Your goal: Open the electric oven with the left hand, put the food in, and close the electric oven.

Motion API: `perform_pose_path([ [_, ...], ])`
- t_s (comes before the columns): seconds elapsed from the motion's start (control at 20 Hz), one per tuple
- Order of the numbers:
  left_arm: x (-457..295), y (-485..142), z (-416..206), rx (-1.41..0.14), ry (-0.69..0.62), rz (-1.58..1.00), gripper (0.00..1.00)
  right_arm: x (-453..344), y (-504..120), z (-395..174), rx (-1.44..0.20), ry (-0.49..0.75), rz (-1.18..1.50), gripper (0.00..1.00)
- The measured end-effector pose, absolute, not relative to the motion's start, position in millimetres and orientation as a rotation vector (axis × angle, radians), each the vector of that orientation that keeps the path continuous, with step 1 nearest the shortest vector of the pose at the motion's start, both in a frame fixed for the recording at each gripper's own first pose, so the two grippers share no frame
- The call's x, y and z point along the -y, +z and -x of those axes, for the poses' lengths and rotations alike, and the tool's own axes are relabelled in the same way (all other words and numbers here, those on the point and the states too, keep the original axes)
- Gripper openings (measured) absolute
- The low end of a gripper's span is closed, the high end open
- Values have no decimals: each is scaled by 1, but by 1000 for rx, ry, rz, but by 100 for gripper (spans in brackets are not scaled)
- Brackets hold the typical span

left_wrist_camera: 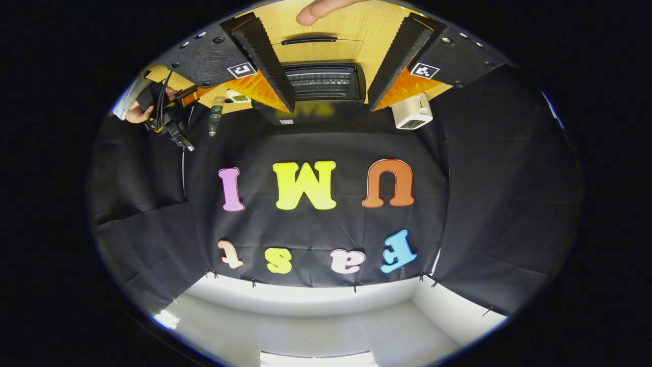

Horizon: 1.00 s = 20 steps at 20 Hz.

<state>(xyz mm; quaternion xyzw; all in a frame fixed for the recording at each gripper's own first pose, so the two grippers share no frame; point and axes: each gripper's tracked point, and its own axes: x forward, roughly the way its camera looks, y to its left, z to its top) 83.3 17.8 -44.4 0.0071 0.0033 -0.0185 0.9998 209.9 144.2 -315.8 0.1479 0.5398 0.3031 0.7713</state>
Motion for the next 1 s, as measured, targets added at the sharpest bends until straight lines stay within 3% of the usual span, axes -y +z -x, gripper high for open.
perform_pose_path([
  [0.6, -8, -56, -90, -41, -33, -39, 94, -163, -352, -212, -1443, 775, -410, 73],
  [0.7, -11, -63, -93, -55, -25, -39, 94, -163, -358, -210, -1481, 761, -412, 67],
  [0.85, -15, -72, -93, -79, -4, -57, 95, -162, -357, -208, -1495, 744, -423, 48],
  [1.0, -15, -71, -90, -73, -9, -53, 95, -164, -355, -207, -1487, 733, -439, 39],
])
